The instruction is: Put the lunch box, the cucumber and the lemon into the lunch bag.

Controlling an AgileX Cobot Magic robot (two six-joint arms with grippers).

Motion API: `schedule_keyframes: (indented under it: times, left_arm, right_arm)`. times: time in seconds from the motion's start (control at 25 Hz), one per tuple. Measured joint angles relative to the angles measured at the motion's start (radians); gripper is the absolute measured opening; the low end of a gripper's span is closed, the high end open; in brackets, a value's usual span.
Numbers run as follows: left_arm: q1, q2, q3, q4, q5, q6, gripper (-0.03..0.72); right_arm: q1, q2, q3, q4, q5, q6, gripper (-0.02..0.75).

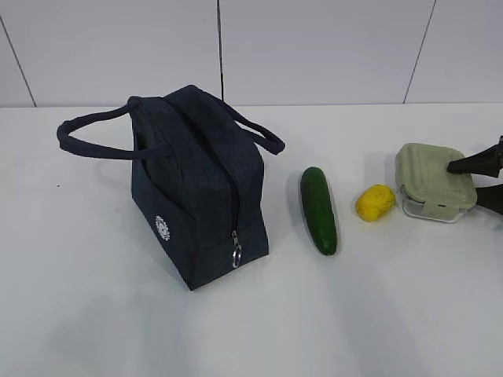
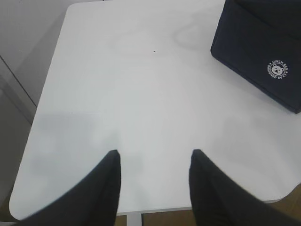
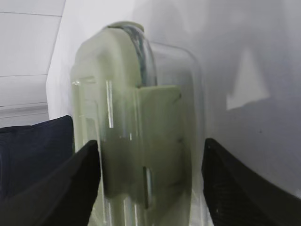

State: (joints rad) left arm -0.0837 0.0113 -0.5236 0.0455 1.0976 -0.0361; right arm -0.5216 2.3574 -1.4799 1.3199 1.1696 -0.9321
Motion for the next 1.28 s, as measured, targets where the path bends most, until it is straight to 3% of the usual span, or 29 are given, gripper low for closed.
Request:
schedule_keyframes:
  times: [0.84, 1.28]
  left_arm:
    - [0.0, 0.0, 0.0, 0.0, 0.0, 0.0, 0.341]
    - [0.0, 0.0, 0.0, 0.0, 0.0, 0.0, 0.341]
  right_arm:
    - [0.0, 0.0, -0.004, 0.012, 0.002, 0.002, 0.392]
    - [0.0, 0.0, -0.005, 0.004, 0.004, 0.014, 0.373]
